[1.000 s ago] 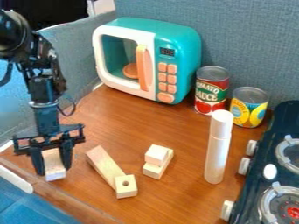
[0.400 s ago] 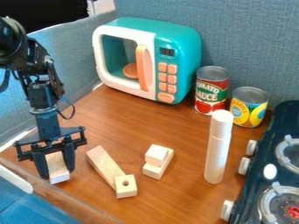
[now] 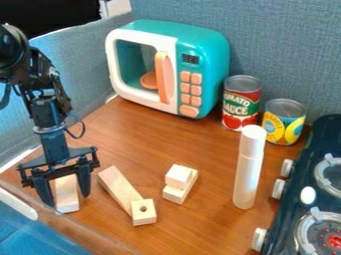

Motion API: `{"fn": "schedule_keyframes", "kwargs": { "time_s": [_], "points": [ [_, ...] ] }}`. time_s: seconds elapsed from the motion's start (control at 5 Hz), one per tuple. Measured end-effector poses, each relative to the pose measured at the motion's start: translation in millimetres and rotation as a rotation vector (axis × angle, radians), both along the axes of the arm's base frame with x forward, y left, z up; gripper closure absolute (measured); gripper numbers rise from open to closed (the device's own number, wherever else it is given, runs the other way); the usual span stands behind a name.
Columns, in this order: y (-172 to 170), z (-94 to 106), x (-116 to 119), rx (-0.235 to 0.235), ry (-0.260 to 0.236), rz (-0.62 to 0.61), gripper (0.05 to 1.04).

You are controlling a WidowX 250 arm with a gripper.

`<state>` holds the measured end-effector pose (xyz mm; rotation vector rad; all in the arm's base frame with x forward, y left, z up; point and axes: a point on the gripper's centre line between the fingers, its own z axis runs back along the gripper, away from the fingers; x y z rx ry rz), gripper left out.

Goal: REMOVE TRIANGHT FROM TOP TO END OF THE TABLE

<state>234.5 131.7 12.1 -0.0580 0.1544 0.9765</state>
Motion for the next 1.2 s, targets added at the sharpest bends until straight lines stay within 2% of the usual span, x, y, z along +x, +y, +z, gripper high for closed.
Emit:
{"fn": "schedule_keyframes", "kwargs": {
  "time_s": [0.2, 0.4, 0.6, 0.8, 1.0, 1.2],
  "points": [
    [0.1, 0.5, 1.4, 0.000, -0.006, -0.011, 0.079],
    [-7.5, 5.3, 9.9, 0.017, -0.002, -0.058, 0.083],
    [-19.7, 39.0, 34.0, 0.119, -0.034, -0.171, 0.083],
    [-36.7, 59.4, 56.5, 0.185, -0.048, -0.312, 0.083],
    [-52.6, 75.4, 77.2, 0.191, -0.098, -0.524, 0.083],
    [-60.1, 60.6, 92.4, 0.094, -0.093, -0.722, 0.083]
  ]
}}
